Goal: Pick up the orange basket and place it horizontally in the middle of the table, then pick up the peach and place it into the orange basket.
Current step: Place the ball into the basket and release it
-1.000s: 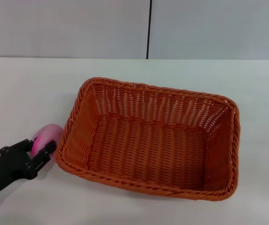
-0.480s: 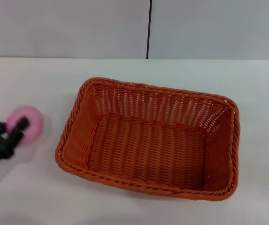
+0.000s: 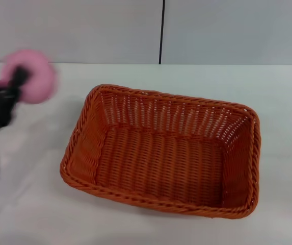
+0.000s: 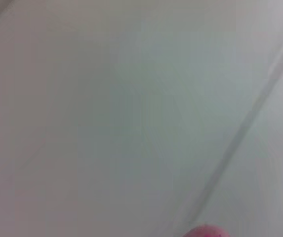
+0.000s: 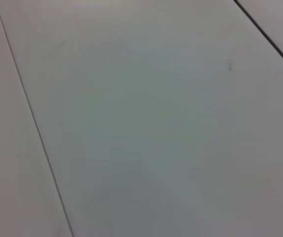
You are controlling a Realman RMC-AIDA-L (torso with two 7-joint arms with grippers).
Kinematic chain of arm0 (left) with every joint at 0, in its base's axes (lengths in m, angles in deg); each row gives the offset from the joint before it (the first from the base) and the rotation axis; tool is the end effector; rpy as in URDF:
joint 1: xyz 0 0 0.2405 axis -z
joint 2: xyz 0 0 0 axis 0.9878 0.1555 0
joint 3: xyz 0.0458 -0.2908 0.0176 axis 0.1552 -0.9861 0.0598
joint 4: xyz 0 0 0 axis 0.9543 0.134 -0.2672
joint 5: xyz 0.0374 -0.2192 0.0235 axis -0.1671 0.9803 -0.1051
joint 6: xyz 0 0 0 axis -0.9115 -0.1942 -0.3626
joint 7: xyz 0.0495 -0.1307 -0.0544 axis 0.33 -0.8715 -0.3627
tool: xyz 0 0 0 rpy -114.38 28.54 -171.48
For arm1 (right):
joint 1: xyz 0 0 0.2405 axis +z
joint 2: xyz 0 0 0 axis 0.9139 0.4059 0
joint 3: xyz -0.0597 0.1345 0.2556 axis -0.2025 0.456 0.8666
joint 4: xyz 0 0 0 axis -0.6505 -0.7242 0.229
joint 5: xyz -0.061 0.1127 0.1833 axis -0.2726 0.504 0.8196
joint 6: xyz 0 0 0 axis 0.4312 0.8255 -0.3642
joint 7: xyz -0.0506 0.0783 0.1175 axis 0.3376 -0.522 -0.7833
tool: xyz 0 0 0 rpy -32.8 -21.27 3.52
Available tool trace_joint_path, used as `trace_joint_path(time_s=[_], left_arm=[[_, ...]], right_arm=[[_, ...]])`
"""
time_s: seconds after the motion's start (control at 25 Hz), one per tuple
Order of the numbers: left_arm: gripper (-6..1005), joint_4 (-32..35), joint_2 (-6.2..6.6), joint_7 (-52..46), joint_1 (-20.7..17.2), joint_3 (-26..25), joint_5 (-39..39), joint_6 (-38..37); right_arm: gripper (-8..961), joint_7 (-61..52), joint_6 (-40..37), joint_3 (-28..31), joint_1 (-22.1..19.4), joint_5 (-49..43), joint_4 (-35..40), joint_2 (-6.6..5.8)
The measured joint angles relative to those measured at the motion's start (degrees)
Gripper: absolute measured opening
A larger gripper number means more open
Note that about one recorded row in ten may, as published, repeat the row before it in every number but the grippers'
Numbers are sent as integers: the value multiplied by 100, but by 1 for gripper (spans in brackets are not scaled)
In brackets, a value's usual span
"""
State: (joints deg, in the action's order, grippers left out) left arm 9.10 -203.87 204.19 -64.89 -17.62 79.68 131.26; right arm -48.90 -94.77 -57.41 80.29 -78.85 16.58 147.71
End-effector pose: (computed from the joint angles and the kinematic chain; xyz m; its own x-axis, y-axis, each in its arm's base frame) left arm -0.3816 0.2462 -0.0034 0.1906 0.0850 0.9780 0.8533 -0.5068 -0.1223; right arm 0.3688 0.2825 0.0756 0.1921 0.1661 -0.9672 -0.8041 -0.5383 -0.2522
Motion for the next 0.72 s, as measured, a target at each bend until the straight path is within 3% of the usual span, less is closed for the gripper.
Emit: trace_joint_path(time_s=[0.08,0.12,0.16,0.24,0.28,0.68,0.72], left_arm=[[170,0,0,0,0,0,0,0],[164,-330,-54,-35,516,556,-296,156],[158,-415,-70,-35,732,878,-426,51],[147,-464,-77,-35,852,1056,-493,-27],[157,-539,-92,-35,1103,1451,-627,-250],[256,-668,-100,38,1112,1492,-614,-416],[315,-666,-89,39,1063,1392,-596,-396]], right_arm=[[458,1,1,-11,0,0,0,5],[458,1,2,-15,0,0,0,7],[458,1,2,-17,0,0,0,7],[458,1,2,-21,-9,0,0,10],[458,1,3,-23,-18,0,0,13],[458,51,3,-10,-44,-13,-141,-6],[458,52,2,-6,-38,-14,-141,-7]])
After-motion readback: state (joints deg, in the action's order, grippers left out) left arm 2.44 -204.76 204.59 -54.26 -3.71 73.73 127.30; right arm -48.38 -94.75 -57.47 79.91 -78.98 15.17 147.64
